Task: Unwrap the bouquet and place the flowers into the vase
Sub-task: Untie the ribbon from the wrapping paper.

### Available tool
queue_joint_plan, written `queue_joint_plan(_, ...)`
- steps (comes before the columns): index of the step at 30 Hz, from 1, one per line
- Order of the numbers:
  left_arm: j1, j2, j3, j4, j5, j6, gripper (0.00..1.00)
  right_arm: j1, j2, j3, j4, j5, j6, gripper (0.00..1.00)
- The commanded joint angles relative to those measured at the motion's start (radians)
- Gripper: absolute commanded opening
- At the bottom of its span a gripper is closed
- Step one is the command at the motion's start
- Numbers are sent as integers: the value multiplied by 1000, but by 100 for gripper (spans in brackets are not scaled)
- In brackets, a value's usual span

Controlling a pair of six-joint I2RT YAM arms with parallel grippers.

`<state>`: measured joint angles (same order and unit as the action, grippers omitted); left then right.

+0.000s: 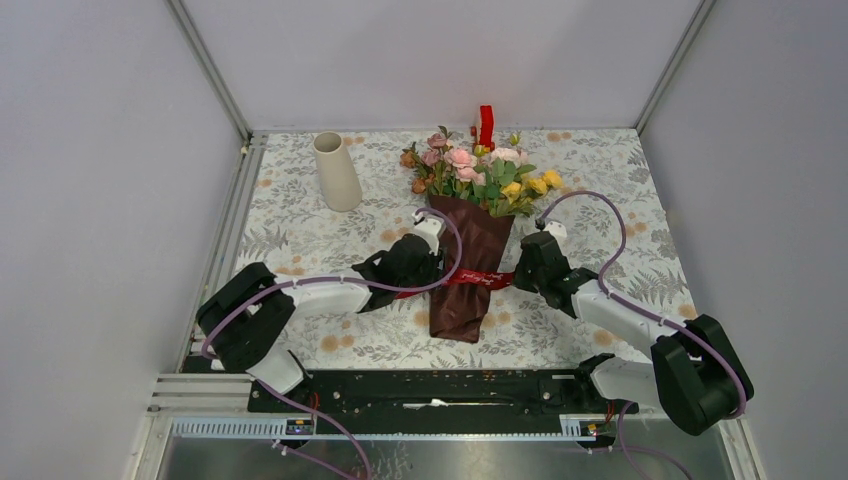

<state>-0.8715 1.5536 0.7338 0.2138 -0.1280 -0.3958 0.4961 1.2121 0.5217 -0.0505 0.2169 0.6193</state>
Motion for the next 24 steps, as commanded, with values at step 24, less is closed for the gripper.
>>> queue_joint_plan(24, 2, 32, 49, 21, -145, -76, 8, -8, -53, -9, 13, 27, 4, 0)
